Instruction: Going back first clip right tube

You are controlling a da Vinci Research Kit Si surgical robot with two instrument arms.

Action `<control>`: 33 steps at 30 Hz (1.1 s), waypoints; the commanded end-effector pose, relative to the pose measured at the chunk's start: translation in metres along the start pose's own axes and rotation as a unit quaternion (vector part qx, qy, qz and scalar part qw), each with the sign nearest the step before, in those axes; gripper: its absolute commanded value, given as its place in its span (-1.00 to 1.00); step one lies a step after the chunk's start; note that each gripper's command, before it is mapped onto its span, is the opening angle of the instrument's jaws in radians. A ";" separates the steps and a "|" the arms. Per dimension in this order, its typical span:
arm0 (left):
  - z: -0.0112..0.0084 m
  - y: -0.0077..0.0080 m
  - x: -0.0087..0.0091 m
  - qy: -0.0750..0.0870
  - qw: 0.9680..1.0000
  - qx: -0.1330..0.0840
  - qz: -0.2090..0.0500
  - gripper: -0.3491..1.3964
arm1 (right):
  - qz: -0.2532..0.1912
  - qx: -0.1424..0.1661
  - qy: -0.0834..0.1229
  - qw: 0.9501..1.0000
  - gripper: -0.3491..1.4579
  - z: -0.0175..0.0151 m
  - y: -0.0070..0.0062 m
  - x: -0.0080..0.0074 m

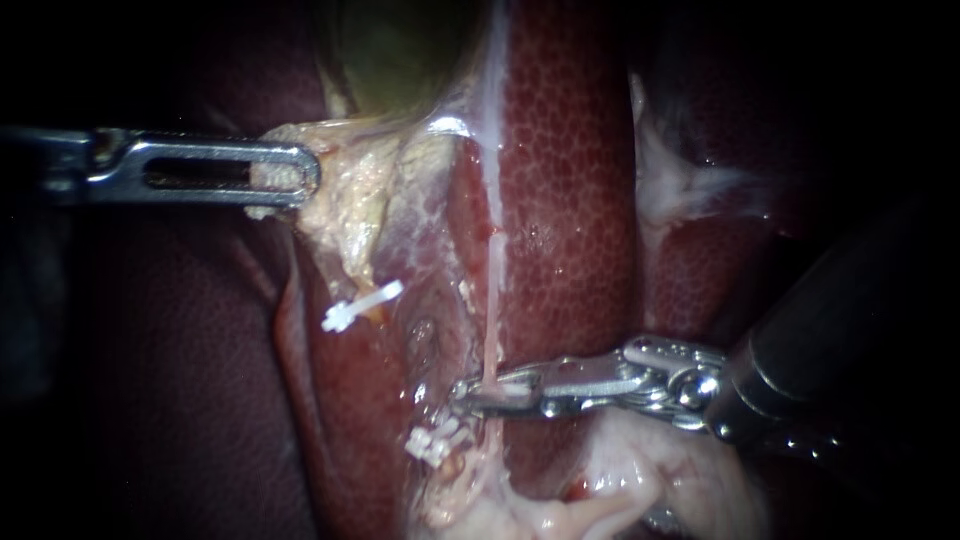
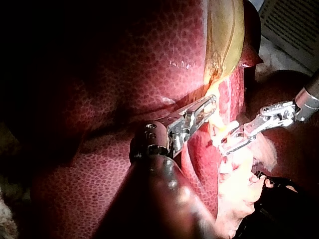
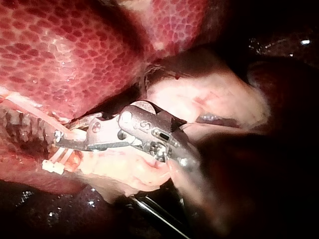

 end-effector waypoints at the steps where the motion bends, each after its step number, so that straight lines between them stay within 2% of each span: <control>1: 0.0000 0.0000 0.0000 0.000 1.000 0.000 0.000 -1.00 | -0.001 0.000 0.000 1.000 -1.00 0.0000 0.0000 0.0000; 9: 0.0000 0.0000 0.0000 0.000 1.000 0.000 0.000 -1.00 | -0.001 0.010 -0.006 1.000 -1.00 0.0002 0.0000 0.0001; 10: 0.0000 0.0000 0.0000 0.000 1.000 0.000 0.000 -1.00 | -0.010 0.008 -0.004 1.000 -0.76 0.0003 -0.0001 0.0001; 14: 0.0000 0.0000 0.0000 0.000 1.000 0.000 0.000 -1.00 | -0.059 0.013 0.005 0.998 -0.15 0.0008 0.0000 0.0005; 16: 0.0000 0.0000 0.0000 0.000 1.000 0.000 0.000 -1.00 | -0.070 0.016 0.010 0.997 -0.05 0.0011 0.0000 0.0008; 21: 0.0000 0.0000 0.0000 0.000 1.000 0.000 0.000 -1.00 | -0.100 0.003 0.044 0.994 0.05 0.0013 0.0000 0.0013; 29: 0.0000 0.0000 0.0000 0.000 1.000 0.000 0.000 -1.00 | -0.150 0.001 0.050 0.987 0.05 -0.0008 0.0003 0.0022; 33: -0.0001 0.0000 0.0001 0.000 1.000 0.000 0.000 -1.00 | -0.179 0.000 0.052 0.982 0.05 -0.0027 0.0003 0.0026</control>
